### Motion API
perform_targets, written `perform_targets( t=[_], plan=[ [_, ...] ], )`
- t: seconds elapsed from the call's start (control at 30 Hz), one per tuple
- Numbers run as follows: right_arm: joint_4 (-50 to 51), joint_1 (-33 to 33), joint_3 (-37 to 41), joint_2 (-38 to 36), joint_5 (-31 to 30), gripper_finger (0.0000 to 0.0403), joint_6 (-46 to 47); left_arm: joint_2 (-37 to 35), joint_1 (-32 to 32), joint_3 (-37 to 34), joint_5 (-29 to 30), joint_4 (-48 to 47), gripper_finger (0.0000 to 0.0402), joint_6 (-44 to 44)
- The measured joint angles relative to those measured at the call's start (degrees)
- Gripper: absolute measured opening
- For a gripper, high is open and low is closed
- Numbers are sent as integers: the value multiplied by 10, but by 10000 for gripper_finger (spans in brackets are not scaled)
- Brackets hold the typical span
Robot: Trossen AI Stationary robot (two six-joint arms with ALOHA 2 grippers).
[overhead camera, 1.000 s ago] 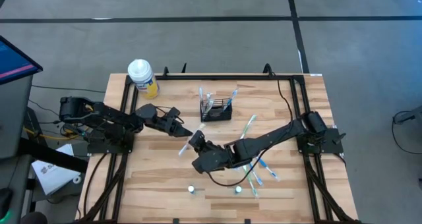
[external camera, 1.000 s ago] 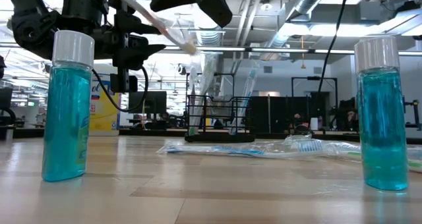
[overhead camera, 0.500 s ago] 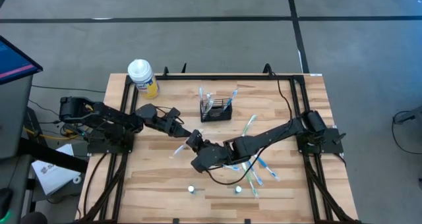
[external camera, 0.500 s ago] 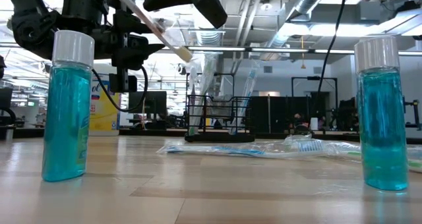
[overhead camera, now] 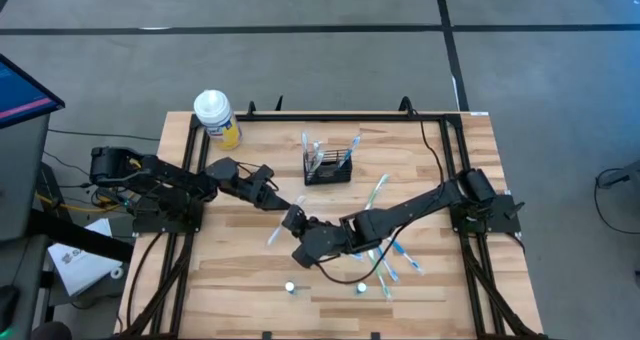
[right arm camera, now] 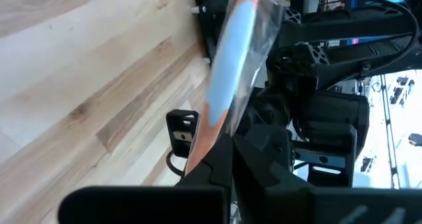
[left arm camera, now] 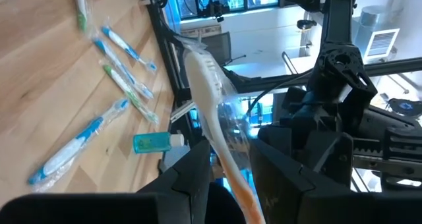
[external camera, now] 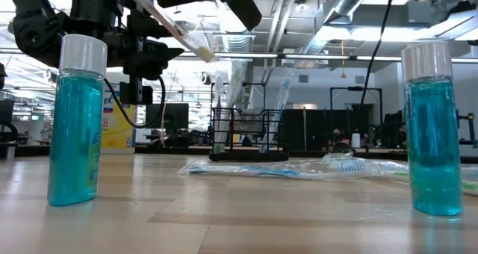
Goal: Pick & Place toothbrushing station
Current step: Put the orange toothbrush into the black mesh organizer
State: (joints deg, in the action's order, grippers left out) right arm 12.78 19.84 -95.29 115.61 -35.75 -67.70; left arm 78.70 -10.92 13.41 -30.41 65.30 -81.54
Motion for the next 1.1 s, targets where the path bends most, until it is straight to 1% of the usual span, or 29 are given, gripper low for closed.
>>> perform_targets(
  t=[0.07,0.17,0.23,0.3,0.37,0.43,0.5,0.7,0.8,0.9,1.1],
  plan=[
    [0,0,0,0,1,0,-8,0,0,0,0,0,104,-2],
    [-32,-2,-2,34,7,0,-36,0,3,0,0,0,104,-3],
    [-24,-2,3,60,-19,0,-86,0,7,0,0,0,104,-5],
    [-60,-3,-3,90,-58,0,-146,0,12,0,-2,-1,104,-9],
    [-89,-2,-3,107,-102,0,-181,0,18,0,-5,-3,104,-12],
    [-103,-4,-11,120,-109,0,-196,0,20,0,-5,-7,104,-13],
    [-96,-4,-14,117,-119,0,-195,0,20,0,-5,-9,104,-12],
    [-91,11,-19,94,-120,0,-192,0,19,0,-11,-14,104,-7],
    [-70,18,-18,81,-106,0,-161,0,19,-1,-13,-15,104,-3],
    [-50,19,-19,75,-85,0,-131,0,19,-1,-29,-15,104,1],
    [-19,18,-18,76,-82,0,-81,0,17,-1,-47,-15,104,10]
  ],
)
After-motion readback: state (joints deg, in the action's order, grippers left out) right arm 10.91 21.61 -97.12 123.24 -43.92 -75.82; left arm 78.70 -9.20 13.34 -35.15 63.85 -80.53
